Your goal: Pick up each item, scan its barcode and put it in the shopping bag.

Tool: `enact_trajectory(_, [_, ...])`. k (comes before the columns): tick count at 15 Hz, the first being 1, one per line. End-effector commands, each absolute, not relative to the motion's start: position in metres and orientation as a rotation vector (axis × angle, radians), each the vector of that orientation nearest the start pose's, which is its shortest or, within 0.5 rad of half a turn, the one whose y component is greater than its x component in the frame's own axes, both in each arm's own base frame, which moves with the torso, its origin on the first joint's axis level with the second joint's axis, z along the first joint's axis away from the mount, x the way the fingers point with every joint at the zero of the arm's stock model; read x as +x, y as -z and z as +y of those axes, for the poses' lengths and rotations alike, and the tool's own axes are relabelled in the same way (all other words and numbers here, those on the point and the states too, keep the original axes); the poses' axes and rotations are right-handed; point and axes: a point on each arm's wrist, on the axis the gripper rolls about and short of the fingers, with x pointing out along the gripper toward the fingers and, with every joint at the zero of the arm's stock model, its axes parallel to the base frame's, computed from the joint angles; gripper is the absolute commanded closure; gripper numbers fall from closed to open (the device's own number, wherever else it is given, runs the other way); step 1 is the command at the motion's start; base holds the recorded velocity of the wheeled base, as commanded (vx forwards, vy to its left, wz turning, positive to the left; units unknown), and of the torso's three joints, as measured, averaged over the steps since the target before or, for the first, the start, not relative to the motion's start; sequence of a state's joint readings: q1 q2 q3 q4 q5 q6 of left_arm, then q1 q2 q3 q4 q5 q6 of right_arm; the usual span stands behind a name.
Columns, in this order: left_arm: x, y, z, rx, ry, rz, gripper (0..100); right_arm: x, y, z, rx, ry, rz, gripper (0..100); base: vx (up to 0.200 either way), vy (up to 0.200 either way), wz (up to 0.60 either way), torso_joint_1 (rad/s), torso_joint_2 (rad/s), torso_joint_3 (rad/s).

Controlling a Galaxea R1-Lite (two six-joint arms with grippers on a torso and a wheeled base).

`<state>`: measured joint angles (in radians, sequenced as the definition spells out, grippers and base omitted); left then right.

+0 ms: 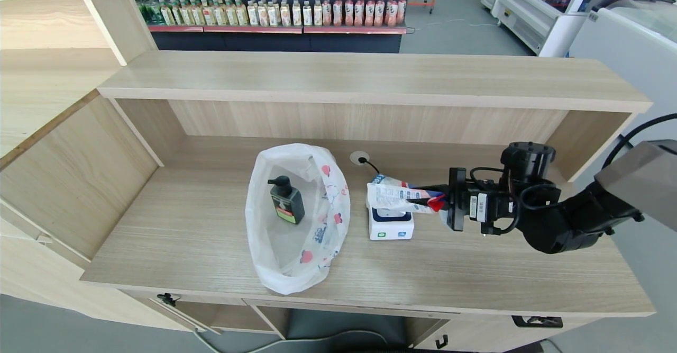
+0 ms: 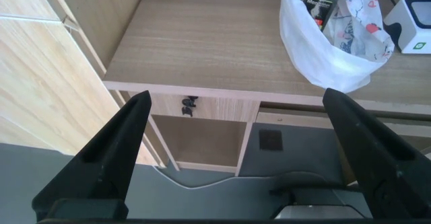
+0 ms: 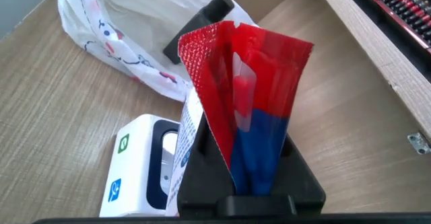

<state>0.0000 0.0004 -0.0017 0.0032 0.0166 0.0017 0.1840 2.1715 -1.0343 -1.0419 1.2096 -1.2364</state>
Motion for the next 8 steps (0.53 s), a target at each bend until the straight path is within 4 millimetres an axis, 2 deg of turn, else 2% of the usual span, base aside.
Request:
enact_trajectory(1, [-0.023,-0.075,0.0,0.002,-0.017,0.003,0,0.398,-0.107,0.093,-0.975,-1.244,-0.777,100,0.0,0.0,0.0,0.0,0.0,0.0])
enact_trajectory(4, [-0.023,-0.076,0.0,0.002,-0.017,0.002,0,0.396,-0.111,0.081,-0.984,-1.219,-0.76,100,0.0,0.0,0.0,0.0,0.0,0.0])
enact_trajectory(8, [-0.023,-0.076,0.0,0.002,-0.017,0.002,0,0.399,-0.103,0.077,-0.99,-1.213,-0.747,100,0.0,0.0,0.0,0.0,0.0,0.0])
